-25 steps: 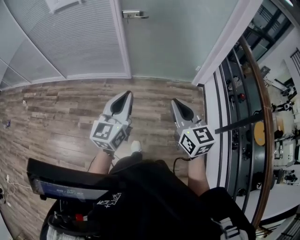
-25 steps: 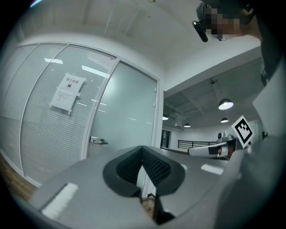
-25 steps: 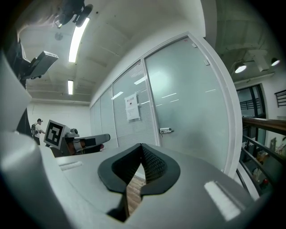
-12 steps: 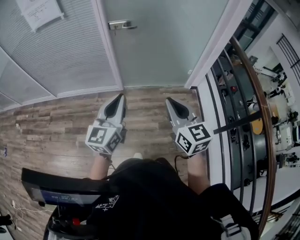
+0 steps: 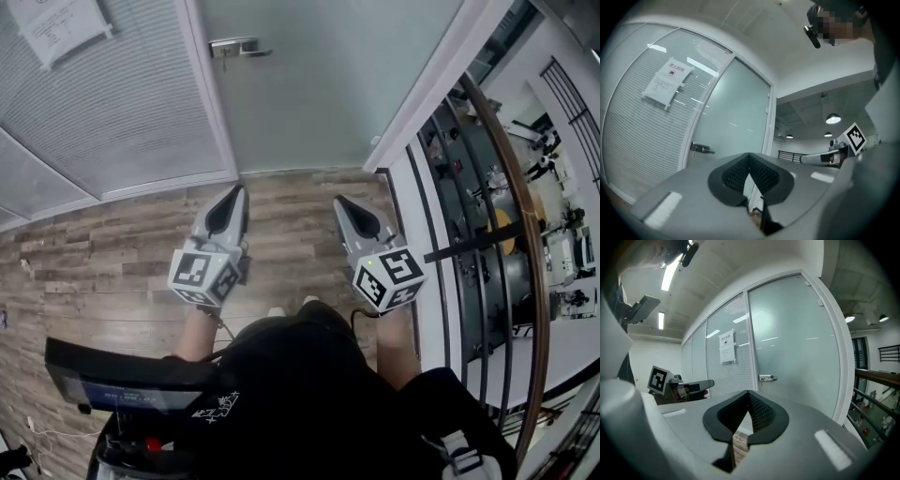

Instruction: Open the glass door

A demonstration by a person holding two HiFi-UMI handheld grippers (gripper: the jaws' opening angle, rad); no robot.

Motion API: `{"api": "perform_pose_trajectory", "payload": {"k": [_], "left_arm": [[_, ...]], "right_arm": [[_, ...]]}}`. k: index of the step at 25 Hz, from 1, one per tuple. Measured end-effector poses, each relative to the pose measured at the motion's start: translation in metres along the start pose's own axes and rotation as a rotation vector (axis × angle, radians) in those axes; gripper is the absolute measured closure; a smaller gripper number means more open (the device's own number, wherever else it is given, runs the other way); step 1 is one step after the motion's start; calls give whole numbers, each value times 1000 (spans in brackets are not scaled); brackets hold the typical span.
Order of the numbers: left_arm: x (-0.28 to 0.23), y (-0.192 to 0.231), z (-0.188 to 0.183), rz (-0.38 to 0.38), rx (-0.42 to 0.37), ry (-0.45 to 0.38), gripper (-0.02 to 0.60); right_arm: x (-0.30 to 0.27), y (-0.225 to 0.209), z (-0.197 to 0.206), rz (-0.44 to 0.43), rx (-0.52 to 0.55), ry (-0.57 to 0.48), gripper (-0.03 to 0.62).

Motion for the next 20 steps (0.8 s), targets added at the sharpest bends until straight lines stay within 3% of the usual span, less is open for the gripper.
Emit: {"api": "perform_pose_trajectory", "payload": {"k": [10,20], "left_arm": [[-8,21,12,-49,13,22,581],[-76,47,-7,-129,-53,-19,581]], "right_arm": [[-32,-6,-2,-71,1,23,592],[-100,-66,-26,-166,7,-37,591]]}}
Point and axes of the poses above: the fingertips, and each gripper's own axes: x backward along the fingers, y to its left, z out of its underside, the point moved 1 cm from there along x, backward along the fingers, and after that the axes turned 1 degree about z, right-handed, at the moved point
